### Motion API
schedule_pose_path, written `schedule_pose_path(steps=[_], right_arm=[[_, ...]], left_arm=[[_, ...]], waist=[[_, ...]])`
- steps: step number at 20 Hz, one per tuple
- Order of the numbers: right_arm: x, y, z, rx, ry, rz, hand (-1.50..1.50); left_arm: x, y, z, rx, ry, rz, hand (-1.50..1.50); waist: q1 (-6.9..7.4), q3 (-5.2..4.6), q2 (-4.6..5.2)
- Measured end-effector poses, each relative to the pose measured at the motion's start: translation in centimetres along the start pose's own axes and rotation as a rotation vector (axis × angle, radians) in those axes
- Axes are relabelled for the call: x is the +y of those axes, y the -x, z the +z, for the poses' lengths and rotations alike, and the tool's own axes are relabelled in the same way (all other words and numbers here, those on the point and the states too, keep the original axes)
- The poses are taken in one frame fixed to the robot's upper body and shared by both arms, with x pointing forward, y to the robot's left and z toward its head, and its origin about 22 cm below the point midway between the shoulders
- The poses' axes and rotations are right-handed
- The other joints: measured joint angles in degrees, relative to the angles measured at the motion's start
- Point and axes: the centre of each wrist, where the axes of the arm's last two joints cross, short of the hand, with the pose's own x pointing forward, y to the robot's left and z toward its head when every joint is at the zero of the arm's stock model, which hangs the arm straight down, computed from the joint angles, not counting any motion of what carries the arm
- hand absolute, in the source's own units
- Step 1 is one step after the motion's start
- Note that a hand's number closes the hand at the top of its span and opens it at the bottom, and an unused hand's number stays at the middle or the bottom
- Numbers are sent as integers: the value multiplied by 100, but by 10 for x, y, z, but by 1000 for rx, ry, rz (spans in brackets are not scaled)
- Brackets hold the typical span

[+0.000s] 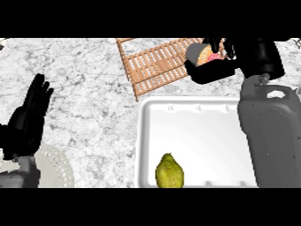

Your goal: Pick the cupcake from the tray and place it in the tiered shelf

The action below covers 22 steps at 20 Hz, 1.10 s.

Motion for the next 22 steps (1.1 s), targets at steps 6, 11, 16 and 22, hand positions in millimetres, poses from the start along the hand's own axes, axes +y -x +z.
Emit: schedule_pose_path(steps=[6,11,16,22], right_arm=[[23,14,-34,-15,41,-32,150],[41,24,-55,-32,45,-35,150],[52,32,-76,-2,66,-63,150],[68,45,-91,47,24,-139,-150]], left_arm=[[-3,6,-2,-2,1,3,0],[-6,2,3,-5,-2,6,0],[-8,2,0,-3,3,6,0],[-6,5,0,-5,9,6,0]], waist=[[16,0,7],[25,0,5],[59,0,20],[80,0,29]])
